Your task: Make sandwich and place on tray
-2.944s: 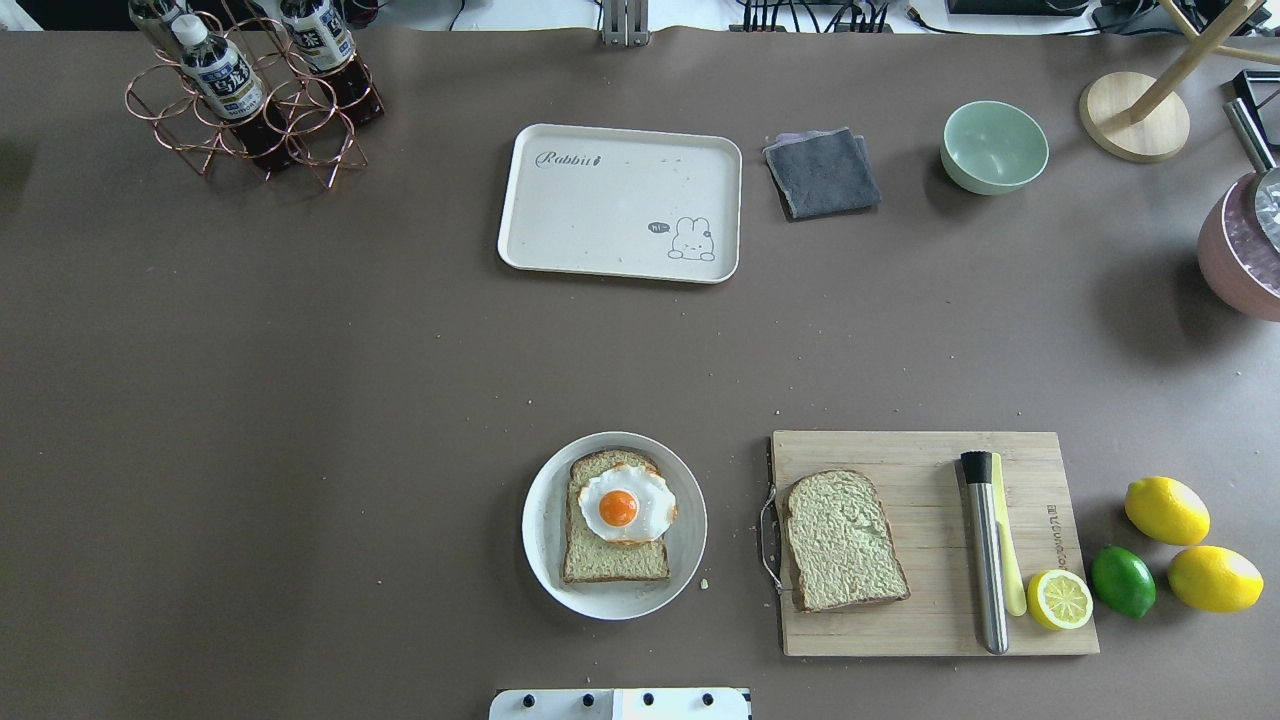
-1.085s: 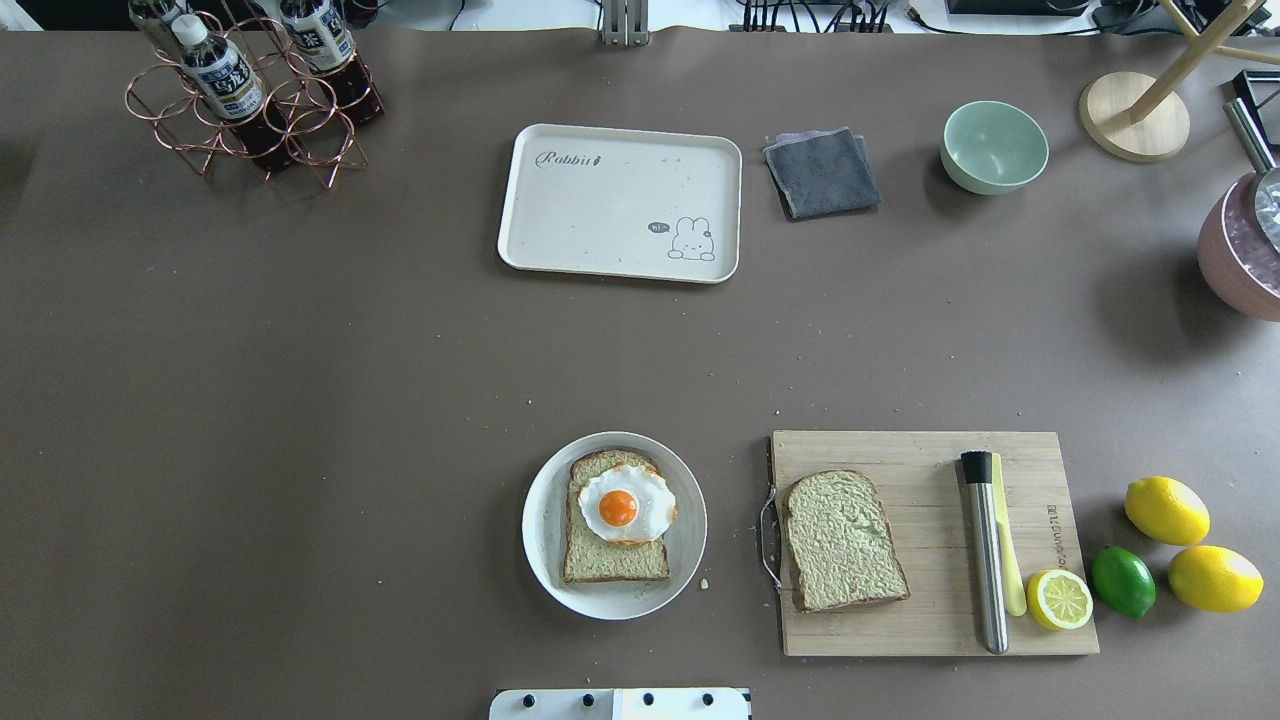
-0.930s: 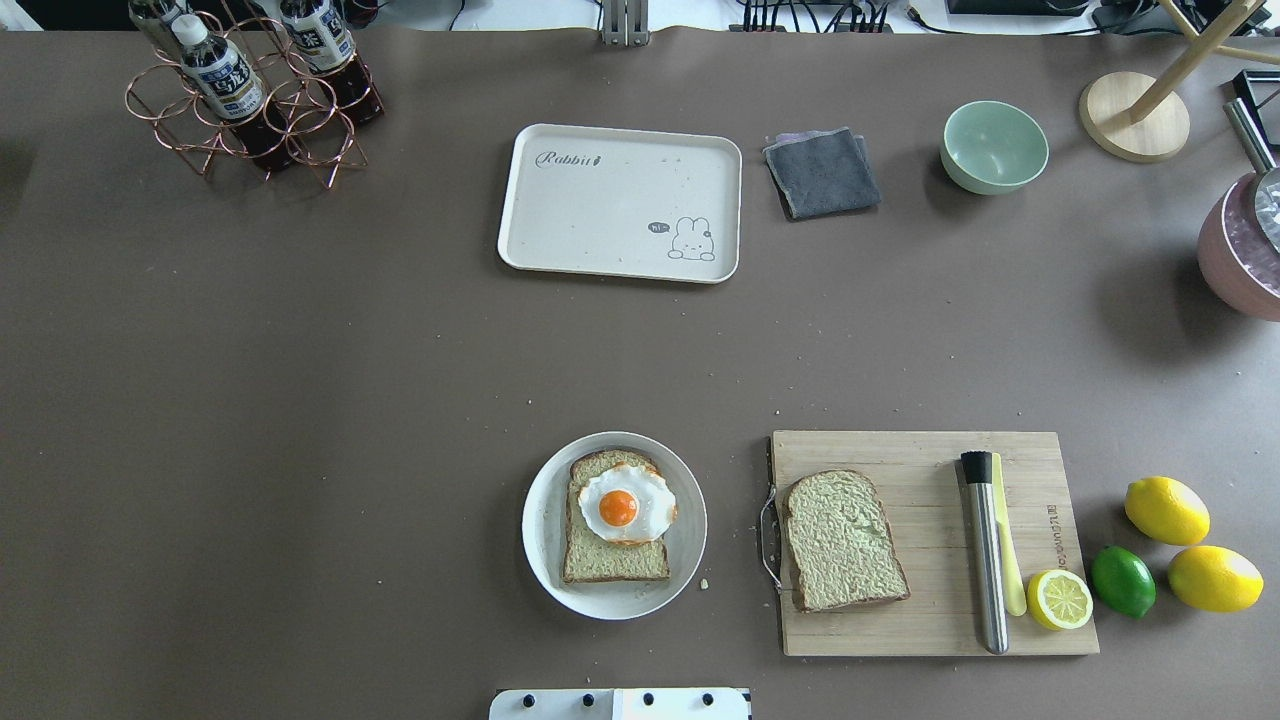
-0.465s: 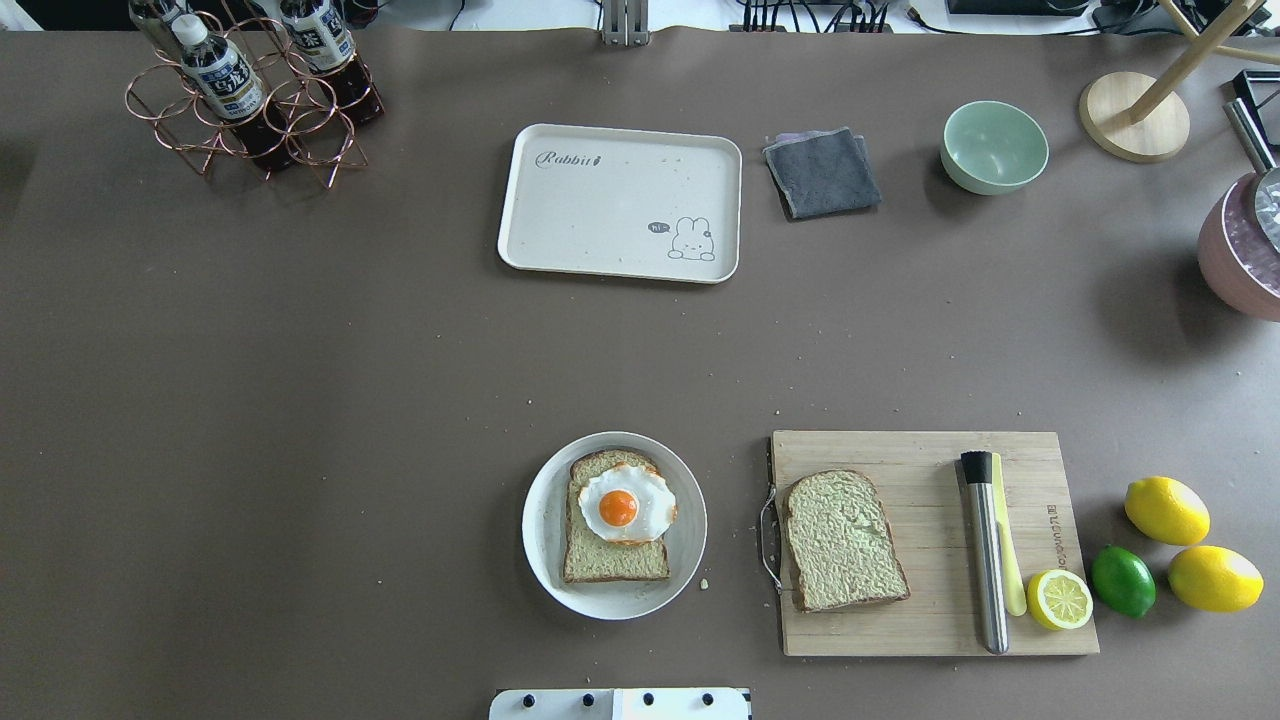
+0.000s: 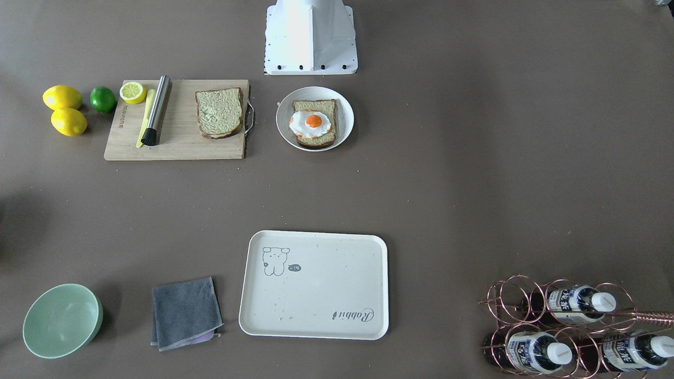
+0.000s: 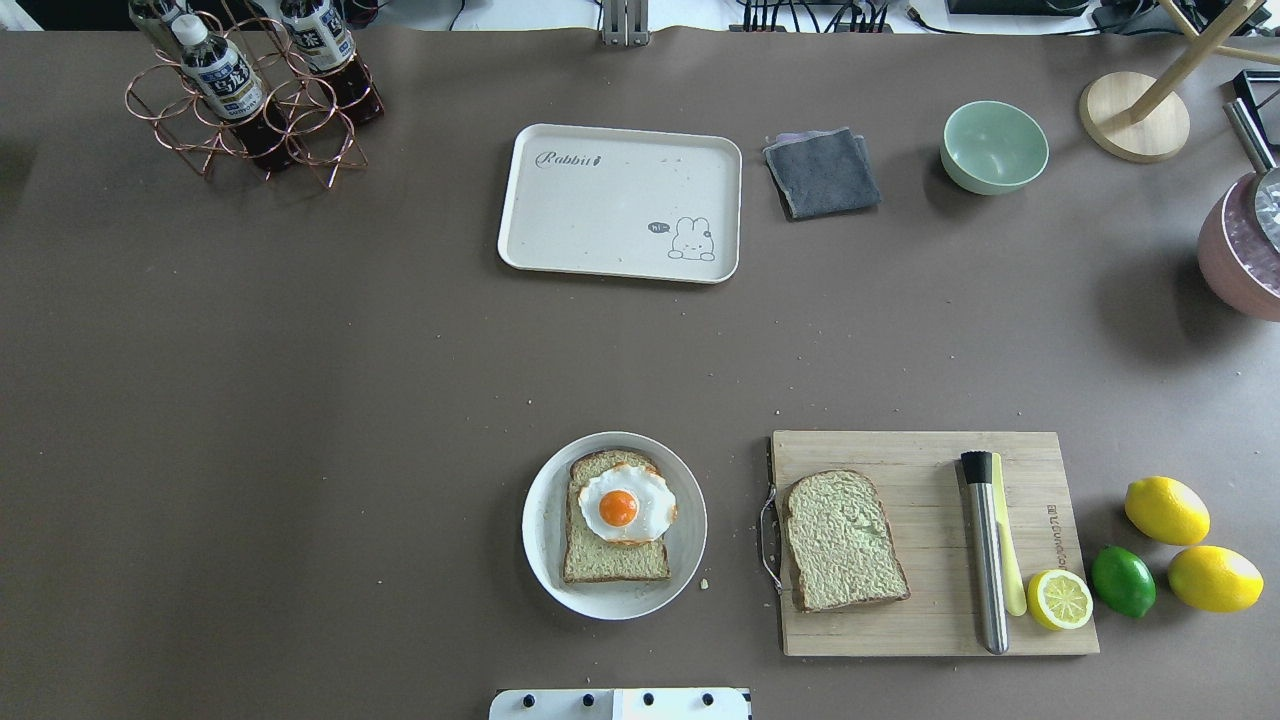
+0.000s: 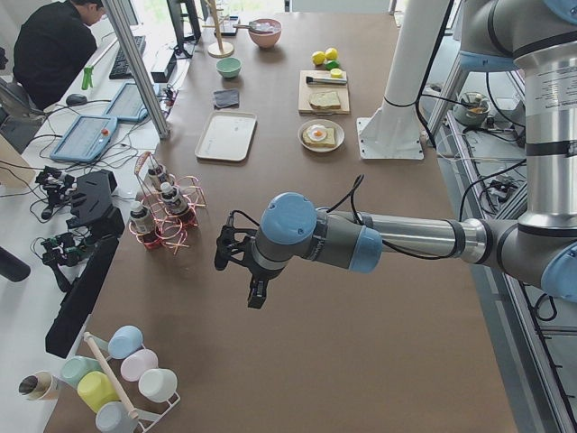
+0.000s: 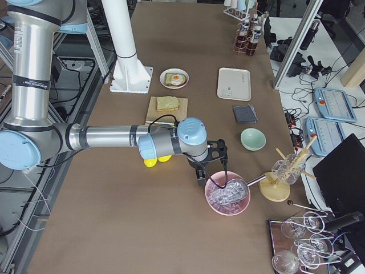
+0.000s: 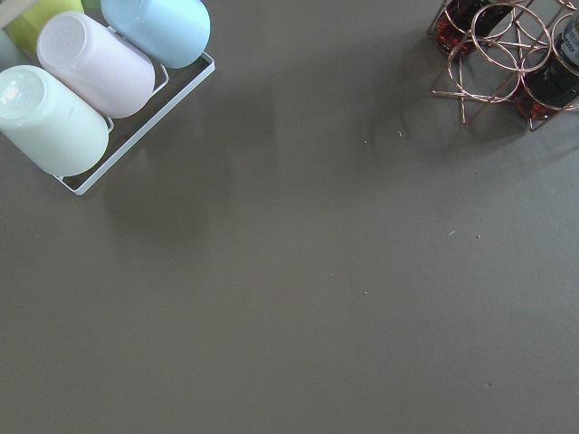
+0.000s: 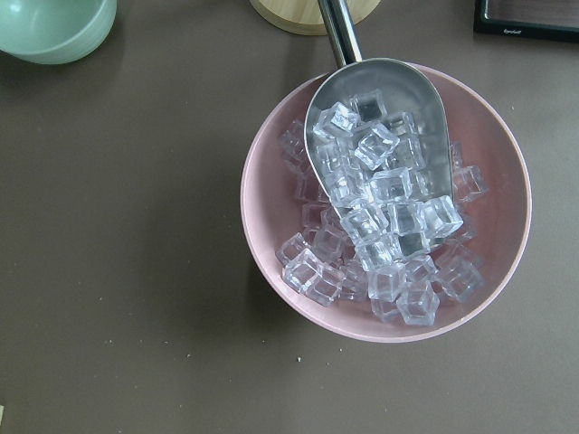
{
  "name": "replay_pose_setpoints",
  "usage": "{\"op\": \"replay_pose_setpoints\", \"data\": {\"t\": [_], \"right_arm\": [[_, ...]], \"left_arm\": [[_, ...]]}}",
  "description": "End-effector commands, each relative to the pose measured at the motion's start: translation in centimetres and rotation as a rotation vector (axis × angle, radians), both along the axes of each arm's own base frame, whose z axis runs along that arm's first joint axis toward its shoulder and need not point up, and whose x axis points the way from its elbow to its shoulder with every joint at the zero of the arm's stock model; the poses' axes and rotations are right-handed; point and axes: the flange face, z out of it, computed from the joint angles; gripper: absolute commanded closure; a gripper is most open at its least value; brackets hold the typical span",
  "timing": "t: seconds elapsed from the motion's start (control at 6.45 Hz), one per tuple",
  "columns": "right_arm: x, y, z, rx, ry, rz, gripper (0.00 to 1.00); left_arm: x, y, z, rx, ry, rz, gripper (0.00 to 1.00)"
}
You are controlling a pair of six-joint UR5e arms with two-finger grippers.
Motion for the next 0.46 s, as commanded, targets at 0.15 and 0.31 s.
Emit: {"op": "replay_pose_setpoints", "data": {"t": [0.15, 0.31], "right_arm": [[0.02, 0.37, 0.40, -0.008, 0.003, 0.002, 0.00], [0.02, 0.69, 0.56, -0.011, 0.003, 0.002, 0.00]], "left_arm": [[0.84, -0.27, 0.89, -0.008, 0.001, 0.019, 0.02], [1.05, -0.33, 0.72, -0.007, 0.003, 0.022, 0.02]]}}
